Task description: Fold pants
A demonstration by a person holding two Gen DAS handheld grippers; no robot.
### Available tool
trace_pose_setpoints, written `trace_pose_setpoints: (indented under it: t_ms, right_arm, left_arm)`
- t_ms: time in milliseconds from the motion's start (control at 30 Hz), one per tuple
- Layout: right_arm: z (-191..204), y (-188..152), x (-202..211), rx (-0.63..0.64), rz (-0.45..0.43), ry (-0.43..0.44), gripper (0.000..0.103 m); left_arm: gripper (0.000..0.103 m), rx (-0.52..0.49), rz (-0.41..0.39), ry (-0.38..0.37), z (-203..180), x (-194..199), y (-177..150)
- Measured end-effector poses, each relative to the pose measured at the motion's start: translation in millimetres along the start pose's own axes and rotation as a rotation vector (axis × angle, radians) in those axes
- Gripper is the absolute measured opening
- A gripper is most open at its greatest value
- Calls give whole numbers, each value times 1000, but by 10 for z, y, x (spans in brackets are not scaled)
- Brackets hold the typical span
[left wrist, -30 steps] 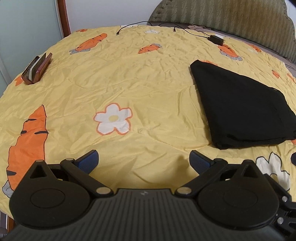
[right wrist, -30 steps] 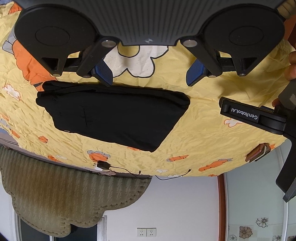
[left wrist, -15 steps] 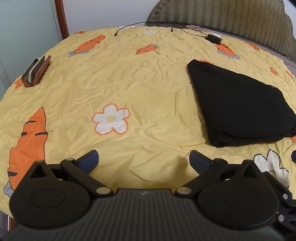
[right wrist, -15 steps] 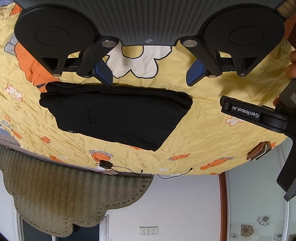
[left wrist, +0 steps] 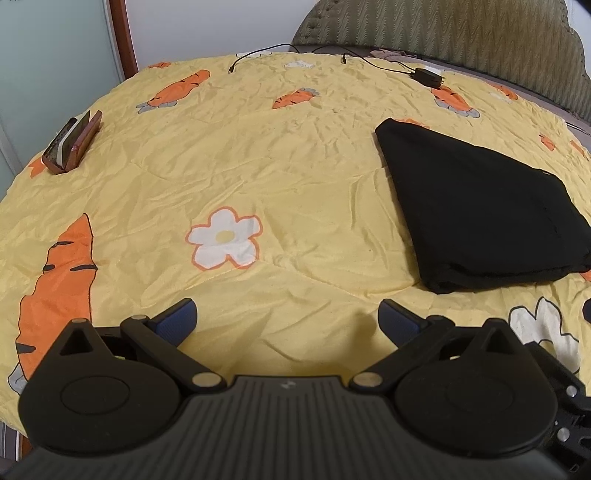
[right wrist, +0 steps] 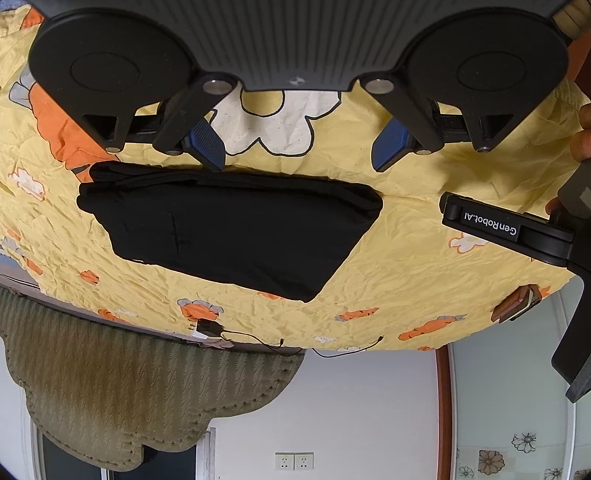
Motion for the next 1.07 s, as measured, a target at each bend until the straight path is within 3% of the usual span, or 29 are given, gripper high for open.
trace_pose_setpoints:
  t_ms: [833,1067]
  right_arm:
    - [212,96,-41,56,3,0,86]
    - [312,162,-76,82,4,4,86]
  left_arm:
    - [103,53,11,-19,291,-106,71]
    - [103,45,-24,5,389,-125,96]
Point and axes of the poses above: each gripper's, at about its wrist camera, not at the fingertips, and x roughly against the way its jaws point, z to its left, y to its top, the point moved 2 cm from there along -x, roughly the way its jaws point, and after that the axes turned 6 degrees about y, right-handed, at the moved point
